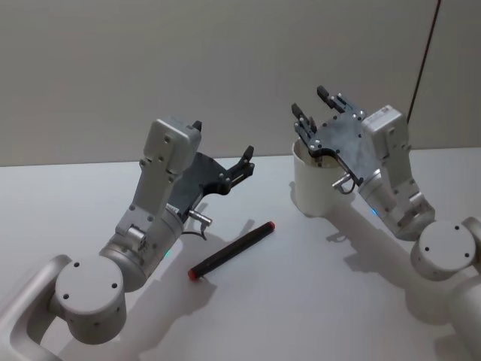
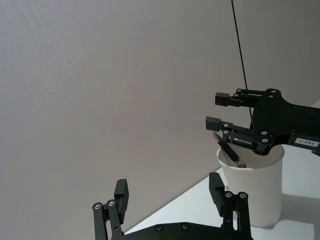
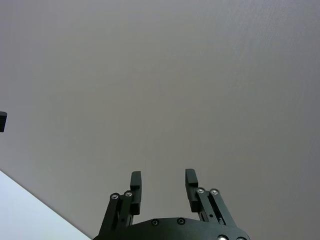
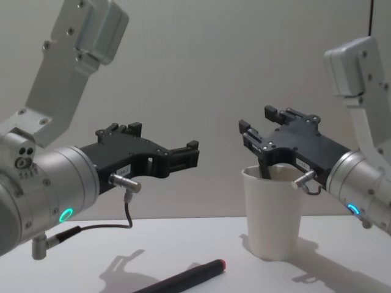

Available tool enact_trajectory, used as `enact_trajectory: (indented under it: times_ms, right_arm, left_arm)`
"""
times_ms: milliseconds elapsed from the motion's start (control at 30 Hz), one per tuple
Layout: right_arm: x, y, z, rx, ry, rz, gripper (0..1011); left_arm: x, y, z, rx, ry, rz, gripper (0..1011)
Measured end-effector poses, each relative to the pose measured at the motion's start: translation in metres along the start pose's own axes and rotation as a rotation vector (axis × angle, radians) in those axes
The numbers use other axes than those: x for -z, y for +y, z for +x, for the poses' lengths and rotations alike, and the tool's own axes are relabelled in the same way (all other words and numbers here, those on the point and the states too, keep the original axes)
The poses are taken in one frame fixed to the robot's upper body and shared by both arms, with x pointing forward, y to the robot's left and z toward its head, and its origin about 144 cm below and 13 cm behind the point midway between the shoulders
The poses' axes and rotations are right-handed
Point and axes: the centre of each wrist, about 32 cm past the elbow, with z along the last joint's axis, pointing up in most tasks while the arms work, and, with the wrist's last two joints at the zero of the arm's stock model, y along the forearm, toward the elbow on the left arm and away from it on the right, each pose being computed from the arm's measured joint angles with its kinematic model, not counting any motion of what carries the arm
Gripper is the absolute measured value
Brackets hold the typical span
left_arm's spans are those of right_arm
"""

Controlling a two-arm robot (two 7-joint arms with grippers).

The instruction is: Place the pen into the pen holder.

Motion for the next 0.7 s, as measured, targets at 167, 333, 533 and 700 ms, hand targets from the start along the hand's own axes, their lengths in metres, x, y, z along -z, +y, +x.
enact_trajectory:
  times_ms: [167, 333, 533, 700]
  right_arm:
    - [0.0003, -0.0001, -0.0004, 0.001, 0.001, -0.002, 653]
    - [0.0004, -0.0002, -0.0006, 0.001, 0.002, -0.002, 805]
    - [-0.001, -0.0009, -0.0003, 0.005, 0.011, -0.001, 959]
    - [-0.006, -0.0056, 0.0022, 0.018, 0.032, 0.002, 1001]
  left_arm:
    - [0.0, 0.0, 0.0, 0.0, 0.0, 0.0, 1001]
    - [0.0, 0.0, 0.0, 0.0, 0.0, 0.0, 1001]
    - [0.0, 0.0, 0.0, 0.0, 0.0, 0.0, 1001]
    - [0.0, 0.0, 0.0, 0.0, 0.0, 0.0, 1001]
